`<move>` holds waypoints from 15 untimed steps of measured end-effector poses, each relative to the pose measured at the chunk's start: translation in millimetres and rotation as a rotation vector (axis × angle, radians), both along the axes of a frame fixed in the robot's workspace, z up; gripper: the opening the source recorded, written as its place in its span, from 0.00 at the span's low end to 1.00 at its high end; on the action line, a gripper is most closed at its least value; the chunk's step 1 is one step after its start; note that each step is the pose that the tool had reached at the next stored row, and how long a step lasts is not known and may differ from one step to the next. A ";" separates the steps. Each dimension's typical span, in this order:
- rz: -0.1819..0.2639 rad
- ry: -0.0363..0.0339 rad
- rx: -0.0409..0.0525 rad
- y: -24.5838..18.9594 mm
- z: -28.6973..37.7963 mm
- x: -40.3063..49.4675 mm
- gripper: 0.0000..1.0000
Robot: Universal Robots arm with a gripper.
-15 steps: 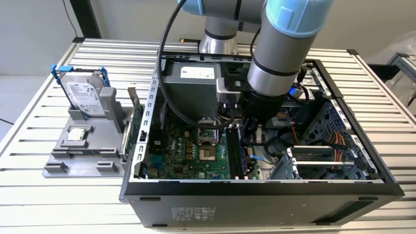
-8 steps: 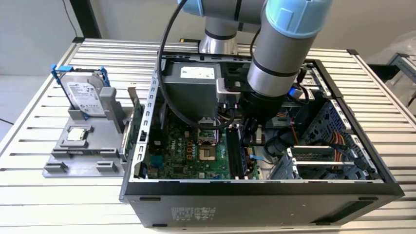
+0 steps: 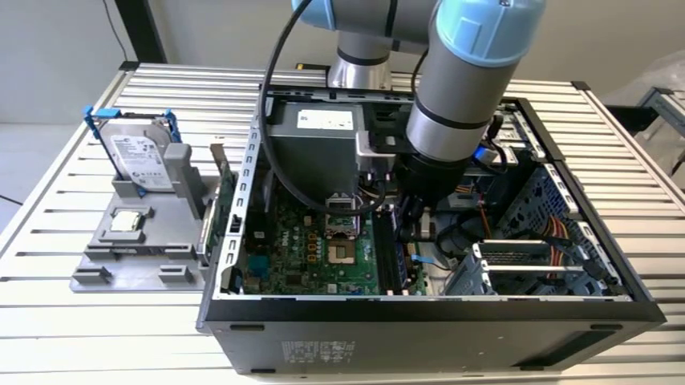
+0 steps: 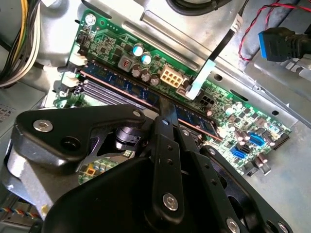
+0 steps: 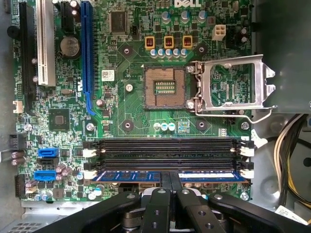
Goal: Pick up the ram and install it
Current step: 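Press down the ram until it locks into place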
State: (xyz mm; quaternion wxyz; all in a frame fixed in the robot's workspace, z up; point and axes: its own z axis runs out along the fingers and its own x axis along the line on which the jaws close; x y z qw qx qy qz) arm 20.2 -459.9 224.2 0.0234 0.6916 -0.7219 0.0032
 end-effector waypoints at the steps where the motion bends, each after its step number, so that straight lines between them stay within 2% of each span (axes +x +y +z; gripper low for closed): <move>1: 0.000 0.0001 -0.0003 0.0 -0.5 0.0 0.00; 15: 0.000 0.0000 -0.0001 0.0 -6.3 0.0 0.00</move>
